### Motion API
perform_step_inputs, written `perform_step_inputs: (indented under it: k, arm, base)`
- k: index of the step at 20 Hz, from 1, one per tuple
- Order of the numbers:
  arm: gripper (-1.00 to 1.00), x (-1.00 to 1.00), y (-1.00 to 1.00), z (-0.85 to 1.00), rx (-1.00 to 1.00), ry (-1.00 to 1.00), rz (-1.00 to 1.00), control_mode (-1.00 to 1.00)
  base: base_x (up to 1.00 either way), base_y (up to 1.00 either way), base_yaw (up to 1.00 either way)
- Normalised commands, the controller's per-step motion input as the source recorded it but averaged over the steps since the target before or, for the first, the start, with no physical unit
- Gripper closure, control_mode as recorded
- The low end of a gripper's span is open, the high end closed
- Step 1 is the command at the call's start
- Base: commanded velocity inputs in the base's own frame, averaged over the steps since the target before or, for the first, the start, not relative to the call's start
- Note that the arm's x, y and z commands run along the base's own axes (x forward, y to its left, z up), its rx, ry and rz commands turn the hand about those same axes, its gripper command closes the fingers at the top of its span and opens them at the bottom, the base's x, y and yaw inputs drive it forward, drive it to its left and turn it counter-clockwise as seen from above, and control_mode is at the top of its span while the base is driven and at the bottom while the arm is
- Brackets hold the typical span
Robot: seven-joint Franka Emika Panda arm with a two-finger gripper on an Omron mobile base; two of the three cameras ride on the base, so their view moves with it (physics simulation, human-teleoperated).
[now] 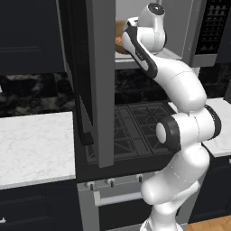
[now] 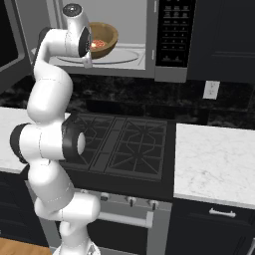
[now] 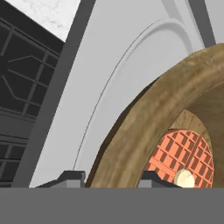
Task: Open the microwave, place the bowl with waffle inside the microwave, then close the microwave door and turn it on.
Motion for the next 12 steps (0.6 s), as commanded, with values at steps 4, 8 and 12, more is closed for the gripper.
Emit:
perform_step_inputs:
  k: [4, 8, 12]
  arm:
    - [1.0, 0.93, 0.0, -0.02, 0.0, 0.02, 0.0, -1.0]
    - [1.0, 0.36, 0.0, -0.18, 0.0, 0.0, 0.0, -1.0]
    - [1.0, 0.09, 0.0, -0.37, 0.0, 0.0, -0.03, -1.0]
  base:
    - [0.0, 0.0, 0.0]
    - [0.0, 0.0, 0.0]
    - [0.0, 0.0, 0.0]
